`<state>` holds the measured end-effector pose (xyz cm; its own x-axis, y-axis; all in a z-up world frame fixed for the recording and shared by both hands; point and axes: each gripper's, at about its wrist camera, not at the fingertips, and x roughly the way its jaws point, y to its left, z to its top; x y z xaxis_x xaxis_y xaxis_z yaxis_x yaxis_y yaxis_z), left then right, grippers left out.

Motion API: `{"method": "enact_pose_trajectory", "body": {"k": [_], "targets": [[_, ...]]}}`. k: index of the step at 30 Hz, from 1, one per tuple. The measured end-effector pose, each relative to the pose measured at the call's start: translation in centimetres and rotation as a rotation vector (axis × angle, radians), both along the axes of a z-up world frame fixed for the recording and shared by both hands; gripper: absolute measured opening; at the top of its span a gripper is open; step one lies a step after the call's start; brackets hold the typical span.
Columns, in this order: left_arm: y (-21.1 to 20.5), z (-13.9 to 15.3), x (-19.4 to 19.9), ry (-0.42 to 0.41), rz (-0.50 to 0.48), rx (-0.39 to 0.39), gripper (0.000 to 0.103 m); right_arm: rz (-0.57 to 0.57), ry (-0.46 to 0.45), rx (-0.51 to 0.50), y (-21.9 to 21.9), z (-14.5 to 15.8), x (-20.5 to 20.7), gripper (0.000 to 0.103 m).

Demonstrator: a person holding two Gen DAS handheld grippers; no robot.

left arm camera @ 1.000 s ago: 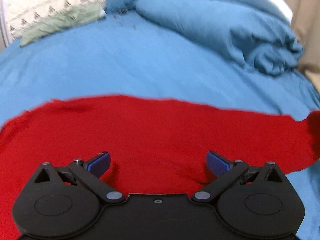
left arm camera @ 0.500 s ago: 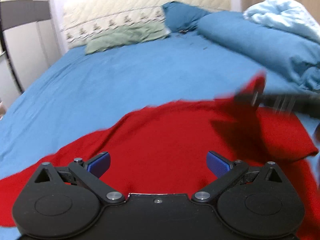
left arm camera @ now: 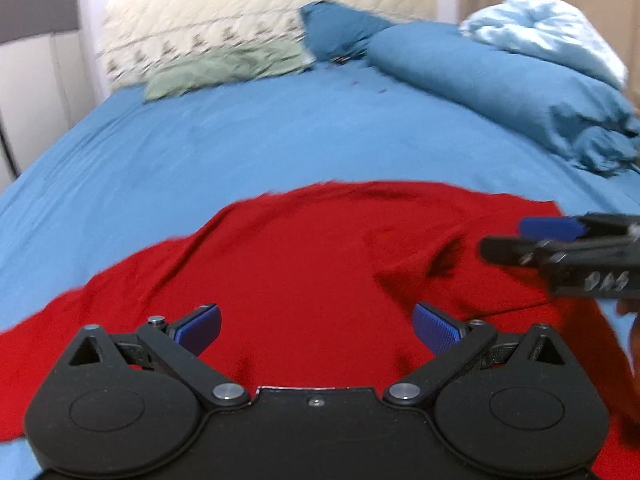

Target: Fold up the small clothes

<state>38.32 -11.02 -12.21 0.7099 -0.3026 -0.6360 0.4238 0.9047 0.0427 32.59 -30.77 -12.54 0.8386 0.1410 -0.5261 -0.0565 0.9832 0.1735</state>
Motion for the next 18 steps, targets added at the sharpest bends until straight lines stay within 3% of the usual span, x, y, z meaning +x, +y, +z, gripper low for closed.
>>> {"method": "enact_pose_trajectory", "body": {"k": [5,6,12,14,18], "targets": [[-4.7,-0.4,0.6,-0.025,-0.106,0.038,0.103,-0.146,0.035,-0.048,-4.9,0.4,-2.7,0.085],[-5.6,-0.8,0.8,-0.028,-0.121,0.050,0.099,-0.164,0.046,-0.049,-5.4,0.2,-3.1,0.085],[-9.5,-3.5,3.2,-0.023,-0.176,0.141,0.062,-0.215,0.108,-0.018,-7.5,-1.3,-4.6,0.085],[-10.3,-4.1,3.7,-0.037,-0.196,0.174,0.056,-0.224,0.112,-0.007,-8.0,-1.4,-5.2,0.085],[-10.9,-4.5,4.2,-0.035,-0.235,0.179,0.011,-0.247,0.108,0.032,-8.7,-1.1,-4.8,0.085]]}}
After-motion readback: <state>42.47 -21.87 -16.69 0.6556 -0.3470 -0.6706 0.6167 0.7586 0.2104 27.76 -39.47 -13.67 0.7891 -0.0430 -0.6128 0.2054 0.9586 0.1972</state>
